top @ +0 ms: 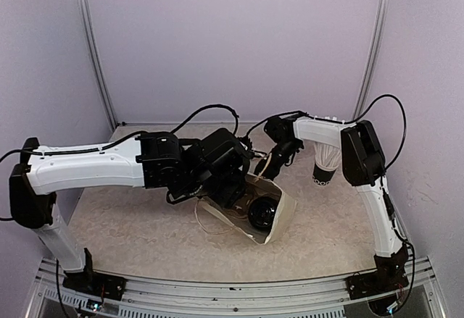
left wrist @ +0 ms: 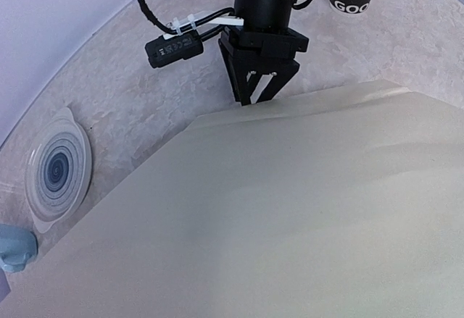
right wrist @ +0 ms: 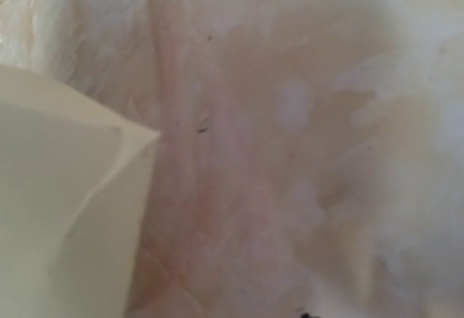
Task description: Pack the takeout coffee
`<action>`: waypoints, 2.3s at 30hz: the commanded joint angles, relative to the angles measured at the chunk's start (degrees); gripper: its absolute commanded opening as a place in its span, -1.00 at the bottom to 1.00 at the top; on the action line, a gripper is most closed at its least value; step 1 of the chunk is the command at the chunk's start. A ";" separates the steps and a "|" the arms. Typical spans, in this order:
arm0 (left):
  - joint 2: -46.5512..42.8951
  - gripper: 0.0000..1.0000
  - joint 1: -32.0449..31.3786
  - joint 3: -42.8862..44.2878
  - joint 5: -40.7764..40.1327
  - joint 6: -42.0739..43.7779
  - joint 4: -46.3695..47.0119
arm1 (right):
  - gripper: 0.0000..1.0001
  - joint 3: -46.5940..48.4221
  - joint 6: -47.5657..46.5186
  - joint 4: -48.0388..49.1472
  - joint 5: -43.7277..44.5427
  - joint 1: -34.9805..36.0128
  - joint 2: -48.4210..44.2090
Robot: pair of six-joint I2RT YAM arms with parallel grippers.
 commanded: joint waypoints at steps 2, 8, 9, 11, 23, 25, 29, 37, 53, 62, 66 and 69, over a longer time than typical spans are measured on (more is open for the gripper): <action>-1.44 -0.14 0.15 -4.23 1.84 1.51 3.07 | -0.23 -1.00 0.50 -0.28 -2.76 0.89 1.01; -2.26 -0.14 0.14 -5.80 2.18 2.66 5.07 | -0.23 -2.08 0.78 -0.05 -3.18 0.94 1.08; -2.03 -0.14 0.14 -5.88 1.97 2.86 5.33 | -0.23 -2.34 0.82 -0.11 -3.35 1.01 1.10; -1.60 -0.14 0.14 -6.01 1.73 3.29 5.82 | -0.23 -2.87 0.78 -0.18 -3.67 1.03 1.09; -0.87 -0.14 0.31 -7.15 3.15 6.32 8.29 | -0.23 -3.77 0.16 -0.83 -6.17 1.71 1.32; -0.37 -0.14 0.36 -6.98 3.15 6.91 8.27 | -0.22 -3.81 0.08 -0.92 -6.25 1.88 1.40; 1.06 -0.13 0.35 -6.23 3.27 7.83 7.24 | -0.22 -3.99 -0.01 -1.09 -6.52 2.00 1.45; 3.02 -0.12 0.51 -5.79 4.33 8.59 6.58 | -0.23 -4.15 -0.15 -1.28 -7.58 2.13 1.42; 4.27 -0.12 -0.43 -2.63 4.72 4.99 0.64 | -0.24 -6.08 0.15 -1.81 -10.89 3.69 1.31; 1.74 -0.12 -3.80 -1.24 11.64 -3.29 -8.07 | -0.25 -7.52 0.65 -1.60 -13.64 5.62 0.69; 2.02 -0.13 -4.68 -1.11 13.28 -4.52 -9.12 | -0.25 -7.85 0.64 -1.69 -15.18 7.15 0.93; 2.32 -0.12 -4.95 -0.83 13.92 -4.92 -9.91 | -0.24 -7.69 0.28 -2.15 -15.82 8.07 1.18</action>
